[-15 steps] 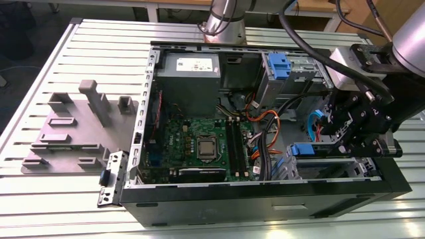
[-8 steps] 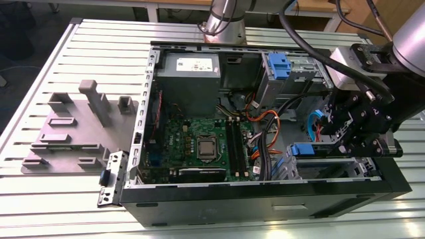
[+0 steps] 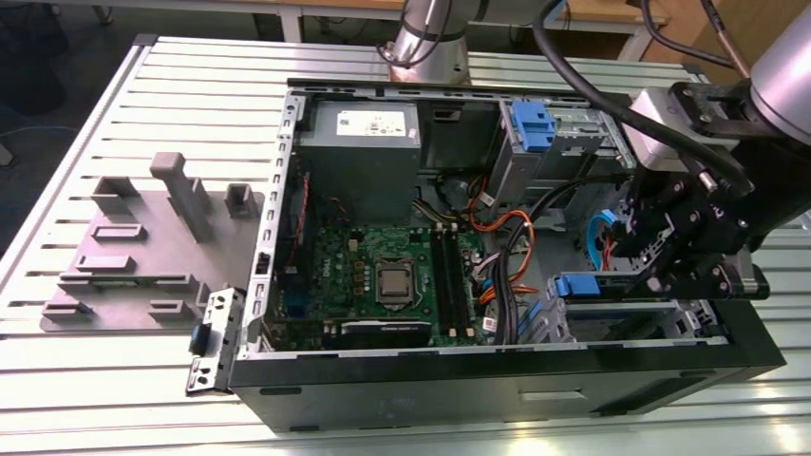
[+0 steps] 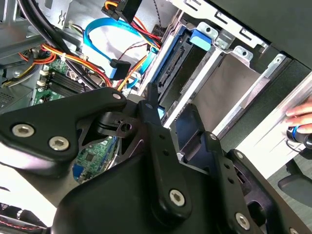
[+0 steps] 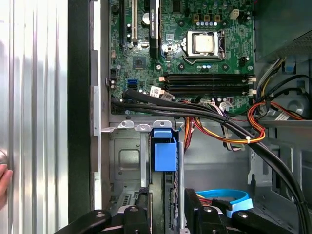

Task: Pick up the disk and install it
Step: 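Insert the first disk wire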

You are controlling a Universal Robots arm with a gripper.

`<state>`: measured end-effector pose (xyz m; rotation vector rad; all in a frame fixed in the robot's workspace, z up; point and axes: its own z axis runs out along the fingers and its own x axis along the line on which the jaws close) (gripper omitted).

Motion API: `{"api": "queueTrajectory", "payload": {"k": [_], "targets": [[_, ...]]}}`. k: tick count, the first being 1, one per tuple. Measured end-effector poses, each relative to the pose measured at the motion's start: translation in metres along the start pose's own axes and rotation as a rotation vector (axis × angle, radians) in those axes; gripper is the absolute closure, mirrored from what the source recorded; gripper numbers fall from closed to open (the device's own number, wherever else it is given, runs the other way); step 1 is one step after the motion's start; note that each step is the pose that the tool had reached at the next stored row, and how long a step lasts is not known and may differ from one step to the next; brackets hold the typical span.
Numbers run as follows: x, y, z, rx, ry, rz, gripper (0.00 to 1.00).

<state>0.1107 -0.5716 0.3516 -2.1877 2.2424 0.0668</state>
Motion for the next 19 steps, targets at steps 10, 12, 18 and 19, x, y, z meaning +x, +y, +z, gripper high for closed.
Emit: {"api": "queueTrajectory", "payload": {"k": [10,12,18,19], "targets": [[-0.0006,0.0001,-0.0157,-0.0006,-0.0007,0.0,0.58],[-0.0009,0.0,-0.0158,-0.0007,-0.0018,0.0,0.58],[-0.0094,0.0001,-0.0143,-0.001,-0.0141,0.0,0.58],[-0.0114,0.0001,-0.014,-0.001,-0.0158,0.0,0.58]]}}
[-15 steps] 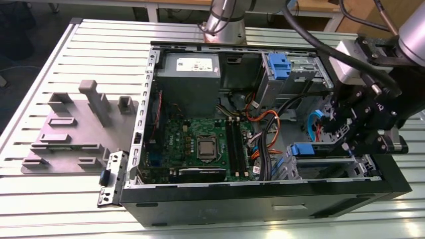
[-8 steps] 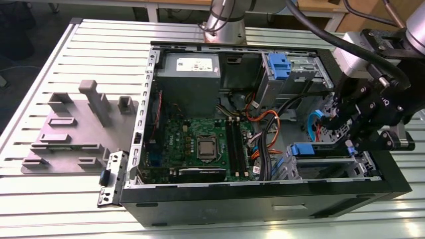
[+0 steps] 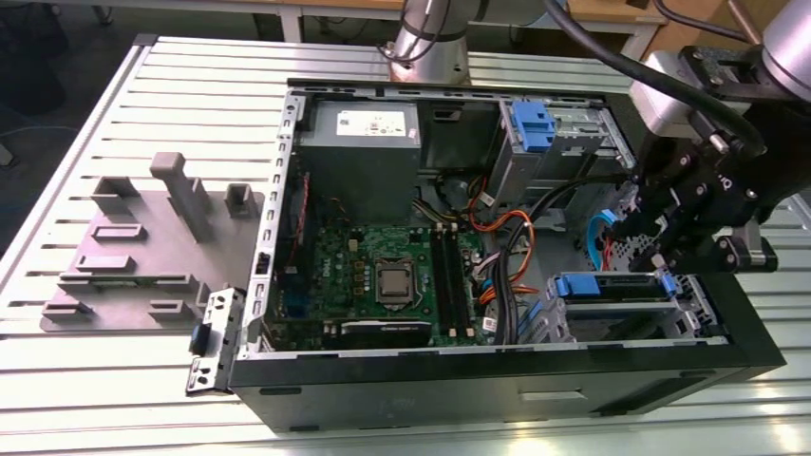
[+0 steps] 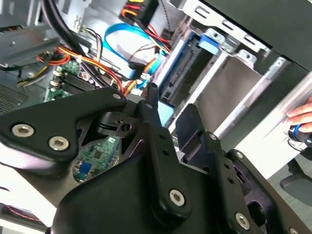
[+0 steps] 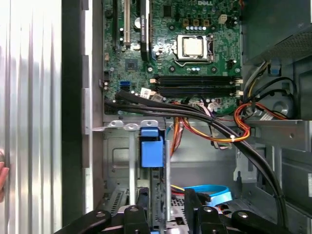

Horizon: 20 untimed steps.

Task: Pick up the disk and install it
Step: 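Insert the first disk wire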

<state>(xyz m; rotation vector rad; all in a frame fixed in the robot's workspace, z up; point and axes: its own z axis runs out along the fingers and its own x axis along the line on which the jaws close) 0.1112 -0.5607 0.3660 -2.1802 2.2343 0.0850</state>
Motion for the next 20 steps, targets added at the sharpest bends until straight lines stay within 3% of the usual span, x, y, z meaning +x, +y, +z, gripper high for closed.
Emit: {"api": "queueTrajectory", "payload": {"k": [4,10,20], "targets": [[-0.0082,0.0001,0.0016,-0.0002,-0.0073,0.0,0.58],[-0.0236,0.0004,0.0034,-0.0003,-0.0099,0.0,0.58],[-0.0272,-0.005,0.0132,-0.0016,-0.0102,0.0,0.58]]}}
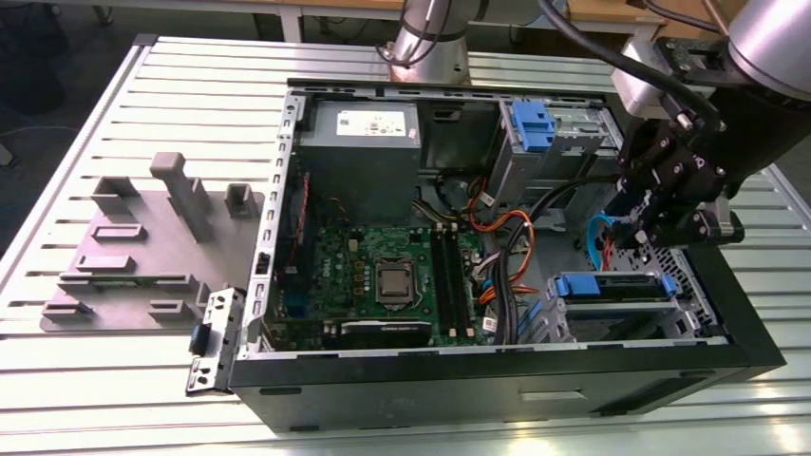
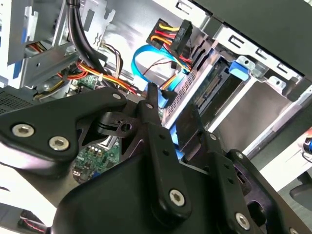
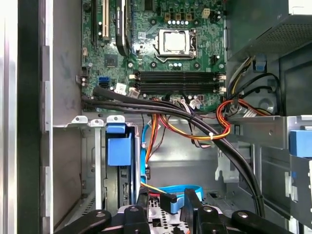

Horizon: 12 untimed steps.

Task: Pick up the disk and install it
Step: 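Insert the first disk wire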

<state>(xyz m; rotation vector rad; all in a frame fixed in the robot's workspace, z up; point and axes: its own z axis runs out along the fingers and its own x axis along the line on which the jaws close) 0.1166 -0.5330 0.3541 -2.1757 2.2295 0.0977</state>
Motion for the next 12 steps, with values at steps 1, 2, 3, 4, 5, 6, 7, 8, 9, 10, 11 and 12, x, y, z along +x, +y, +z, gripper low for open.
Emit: {"api": "queueTrajectory", "payload": {"k": [1,2,3,4,5,6,7,8,9,10,11,12], "targets": [[0.0001,-0.0005,0.0018,-0.0001,0.0001,0.0,0.58],[0.0002,-0.0007,0.0036,-0.0003,0.0,0.0,0.58],[0.0002,-0.0007,0.0043,-0.0005,0.0001,0.0,0.58],[0.0002,-0.0008,0.0042,-0.0005,0.0002,0.0,0.58],[0.0002,-0.0008,0.0042,-0.0005,0.0003,0.0,0.58],[0.0002,-0.0009,0.0042,-0.0005,0.0003,0.0,0.58],[0.0002,-0.0009,0.0042,-0.0005,0.0003,0.0,0.58],[0.0002,-0.0009,0.0043,-0.0005,0.0002,0.0,0.58],[0.0002,-0.0008,0.0043,-0.0005,0.0002,0.0,0.58],[0.0002,-0.0009,0.0043,-0.0005,0.0002,0.0,0.58],[0.0002,-0.0009,0.0043,-0.0005,0.0002,0.0,0.59],[0.0002,-0.0009,0.0044,-0.0005,0.0001,0.0,0.65]]}}
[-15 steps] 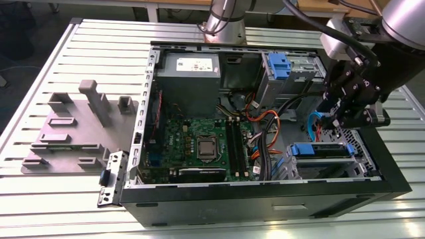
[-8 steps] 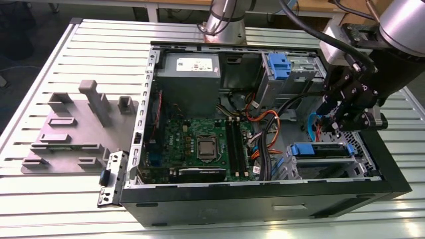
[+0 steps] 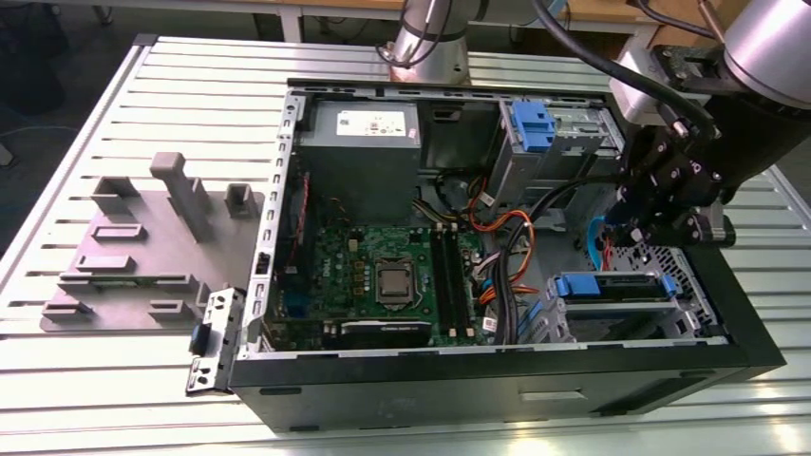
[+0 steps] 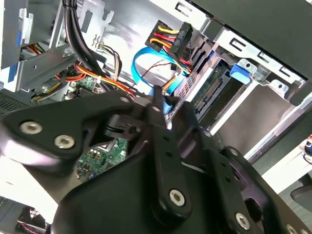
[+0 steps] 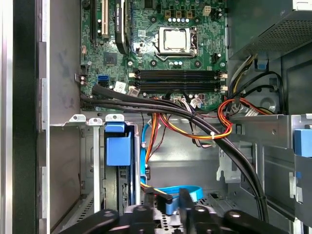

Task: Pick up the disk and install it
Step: 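Insert the first disk wire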

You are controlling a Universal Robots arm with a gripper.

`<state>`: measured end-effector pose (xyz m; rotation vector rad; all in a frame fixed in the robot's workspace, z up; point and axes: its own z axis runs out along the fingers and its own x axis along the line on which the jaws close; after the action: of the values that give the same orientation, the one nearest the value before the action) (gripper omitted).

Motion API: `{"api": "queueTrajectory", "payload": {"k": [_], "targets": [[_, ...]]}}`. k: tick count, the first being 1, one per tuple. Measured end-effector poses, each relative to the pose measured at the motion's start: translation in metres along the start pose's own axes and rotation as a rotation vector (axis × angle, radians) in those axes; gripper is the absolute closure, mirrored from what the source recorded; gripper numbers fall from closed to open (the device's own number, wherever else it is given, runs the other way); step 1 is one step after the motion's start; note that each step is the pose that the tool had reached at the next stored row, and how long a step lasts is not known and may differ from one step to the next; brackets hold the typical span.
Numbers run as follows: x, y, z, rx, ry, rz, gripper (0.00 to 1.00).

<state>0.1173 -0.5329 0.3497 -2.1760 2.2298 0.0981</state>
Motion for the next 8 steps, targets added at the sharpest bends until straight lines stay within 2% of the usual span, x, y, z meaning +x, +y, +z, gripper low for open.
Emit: {"api": "queueTrajectory", "payload": {"k": [1,2,8], "targets": [[0.0,0.0,0.0,0.0,0.0,0.0,0.65],[0.0,0.0,0.0,0.0,0.0,0.0,0.72],[0.0,0.0,0.0002,0.0,0.0,0.0,0.74]]}}
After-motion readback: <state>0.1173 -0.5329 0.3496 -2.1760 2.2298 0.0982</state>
